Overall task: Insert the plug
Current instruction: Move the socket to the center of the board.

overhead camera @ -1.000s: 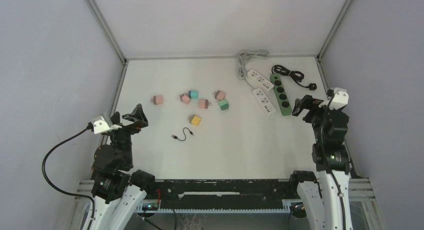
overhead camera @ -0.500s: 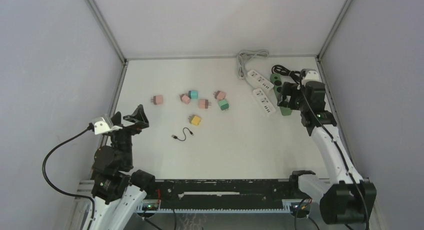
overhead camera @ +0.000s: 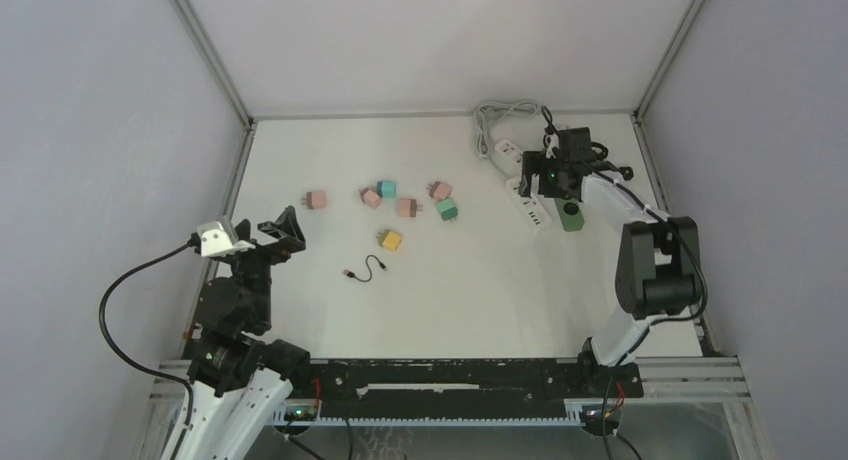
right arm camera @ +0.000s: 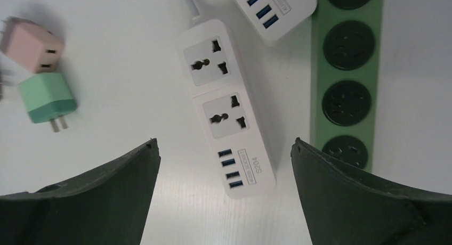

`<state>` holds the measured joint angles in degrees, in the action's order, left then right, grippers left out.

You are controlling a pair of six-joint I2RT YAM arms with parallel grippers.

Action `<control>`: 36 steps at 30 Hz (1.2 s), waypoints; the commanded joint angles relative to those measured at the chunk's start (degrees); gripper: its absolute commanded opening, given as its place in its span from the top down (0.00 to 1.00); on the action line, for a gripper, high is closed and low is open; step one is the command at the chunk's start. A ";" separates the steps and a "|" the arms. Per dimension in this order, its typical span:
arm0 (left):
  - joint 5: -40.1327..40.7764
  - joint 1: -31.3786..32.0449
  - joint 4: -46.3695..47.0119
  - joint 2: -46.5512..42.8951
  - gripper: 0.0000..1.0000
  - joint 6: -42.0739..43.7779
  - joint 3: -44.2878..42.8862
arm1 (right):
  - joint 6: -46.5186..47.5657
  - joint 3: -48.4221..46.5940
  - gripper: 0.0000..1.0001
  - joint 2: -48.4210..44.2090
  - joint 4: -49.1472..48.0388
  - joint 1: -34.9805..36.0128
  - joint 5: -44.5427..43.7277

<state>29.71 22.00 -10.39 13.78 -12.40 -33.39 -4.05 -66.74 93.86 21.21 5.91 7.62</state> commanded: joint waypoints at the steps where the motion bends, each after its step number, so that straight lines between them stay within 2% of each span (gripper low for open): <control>1: -0.73 0.20 2.37 1.38 0.00 1.32 0.78 | 2.82 -6.22 0.02 6.06 3.46 1.44 -1.62; 9: -1.06 0.19 2.48 1.66 0.00 1.37 0.77 | 4.98 -14.49 0.09 17.00 10.51 2.92 -2.69; 14: -1.40 0.17 2.48 1.54 0.00 1.22 0.85 | 5.89 -15.58 0.13 19.61 12.78 5.07 -5.71; 16: -1.58 0.24 2.64 1.28 0.00 1.18 0.95 | 5.99 -15.56 0.18 19.90 13.18 5.40 -5.48; 19: -1.83 0.21 2.72 0.84 0.00 1.00 1.04 | 5.87 -15.53 0.26 19.75 13.91 5.83 -4.91; 23: -1.96 0.26 2.66 0.05 0.00 0.81 1.07 | 5.48 -15.42 0.43 18.69 15.42 7.12 -4.24; 26: -1.79 0.36 2.53 -0.86 0.00 0.59 1.16 | 5.02 -15.30 0.53 17.48 16.93 9.19 -4.43; 29: -1.34 0.41 2.31 -1.87 0.00 0.03 1.24 | 3.58 -14.14 0.58 15.28 17.52 11.63 -5.64; 36: -2.15 0.56 1.38 -4.39 0.00 -1.18 1.37 | -1.64 -8.70 0.63 9.27 18.50 17.08 -8.21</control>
<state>29.12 22.26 -10.04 10.83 -12.38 -32.58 -1.80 -77.52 109.03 37.67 20.40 1.52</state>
